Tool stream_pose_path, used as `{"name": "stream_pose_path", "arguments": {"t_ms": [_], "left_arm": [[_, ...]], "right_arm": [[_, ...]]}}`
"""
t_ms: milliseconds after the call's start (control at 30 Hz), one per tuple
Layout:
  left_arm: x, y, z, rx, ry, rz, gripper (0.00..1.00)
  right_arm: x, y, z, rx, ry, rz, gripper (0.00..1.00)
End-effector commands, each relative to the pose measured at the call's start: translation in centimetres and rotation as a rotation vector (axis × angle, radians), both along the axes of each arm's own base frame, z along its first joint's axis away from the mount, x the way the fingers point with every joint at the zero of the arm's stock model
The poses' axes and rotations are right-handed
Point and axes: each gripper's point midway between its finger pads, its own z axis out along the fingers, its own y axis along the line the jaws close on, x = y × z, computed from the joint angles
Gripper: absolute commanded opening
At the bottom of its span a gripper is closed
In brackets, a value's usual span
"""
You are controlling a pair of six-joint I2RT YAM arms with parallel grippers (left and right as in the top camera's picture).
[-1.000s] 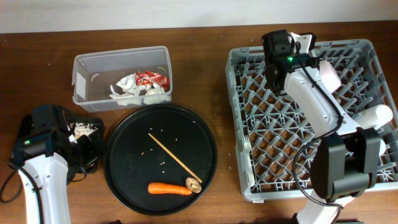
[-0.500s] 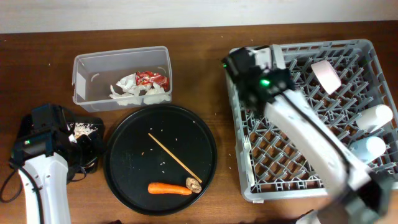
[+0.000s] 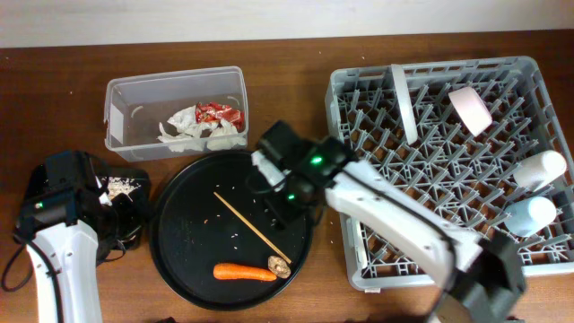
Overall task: Sort waste into correct bins and load items into the dishwasher rack
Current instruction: 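Grasp the wooden chopstick from the round tray with the right gripper, then place the chopstick along the rack's left edge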
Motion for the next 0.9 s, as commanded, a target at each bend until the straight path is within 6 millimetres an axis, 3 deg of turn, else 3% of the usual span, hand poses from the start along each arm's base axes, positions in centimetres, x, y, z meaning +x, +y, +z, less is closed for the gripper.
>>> {"name": "stream_pose_path", "arguments": {"t_ms": [0,67,167,233,400,433,500,733,767,867], "left_arm": [[0.2,0.0,0.5,-0.003,-0.022,0.003,0.99],[0.2,0.0,0.5,-0.003,-0.022,0.004,0.99],[0.1,0.0,0.5,-0.003,-0.022,0.003,0.99],[0.2,0.0,0.5,-0.003,-0.022,0.003,0.99],[0.1,0.0,0.5,-0.003,-0.022,0.003,0.99],[0.2,0.0,0.5,-0.003,-0.022,0.003,0.99],[0.2,0.0,0.5,-0.003,-0.022,0.003,0.99],[0.1,0.0,0.5,-0.003,-0.021,0.003,0.99],[0.1,0.0,0.5,-0.003,-0.021,0.003,0.99],[0.2,0.0,0.5,-0.003,-0.022,0.003,0.99]], "right_arm": [[-1.6,2.8,-3.8,-0.033,0.057,0.043,0.75],[-1.8,4.4,-6.3,-0.064,0.042,0.056,0.72],[-0.6,5.4,-8.9,-0.120,-0.037,0.029,0.71],[0.2,6.3,-10.9,-0.115,-0.048,0.023,0.64],[0.8,5.8,-14.7,-0.182,-0.046,-0.005,0.49],[1.0,5.5,-15.0,-0.200,-0.057,-0.011,0.41],[1.2,5.1,-15.1,-0.218,-0.070,-0.037,0.26],[1.7,4.9,-14.6,-0.225,-0.088,-0.066,0.04],[1.9,5.0,-13.9,-0.216,-0.098,-0.070,0.04],[4.8,3.6,-8.6,-0.192,-0.188,-0.138,0.04]]}}
